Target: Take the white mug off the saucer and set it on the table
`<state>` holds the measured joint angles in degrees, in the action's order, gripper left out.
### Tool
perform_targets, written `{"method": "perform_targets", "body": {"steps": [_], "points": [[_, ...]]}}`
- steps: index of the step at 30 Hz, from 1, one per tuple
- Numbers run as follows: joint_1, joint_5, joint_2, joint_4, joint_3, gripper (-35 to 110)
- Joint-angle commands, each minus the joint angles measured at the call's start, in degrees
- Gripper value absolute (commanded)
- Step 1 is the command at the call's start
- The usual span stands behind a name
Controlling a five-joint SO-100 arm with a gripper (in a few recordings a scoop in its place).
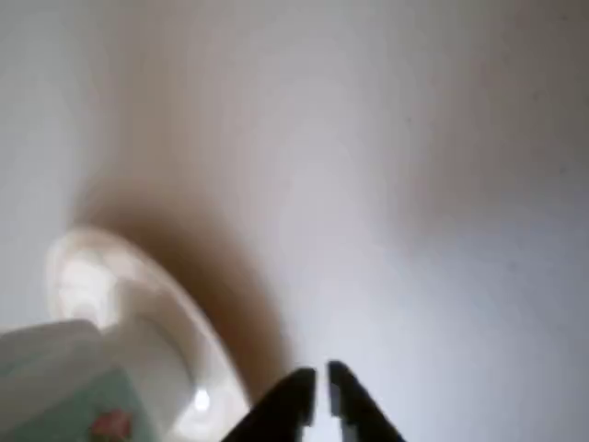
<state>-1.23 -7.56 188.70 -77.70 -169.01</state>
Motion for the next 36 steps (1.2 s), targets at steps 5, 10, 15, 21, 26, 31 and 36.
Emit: {"method": "perform_targets", "body": {"steps": [5,10,15,21,26,31,36], "points": [[-0.35,0.09,0.18,0.00,0.09,1],[1.05,0.18,0.18,0.00,0.09,1],[5.01,-0.44,0.18,-0.09,0.09,1],[4.83,-1.23,0.18,-0.09,0.09,2],[-2.29,-18.28,0.09,3.08,4.22,23],[1.05,-16.70,-12.04,-3.78,29.88,30],[7.38,-8.88,-49.92,-18.37,69.08,30]]}}
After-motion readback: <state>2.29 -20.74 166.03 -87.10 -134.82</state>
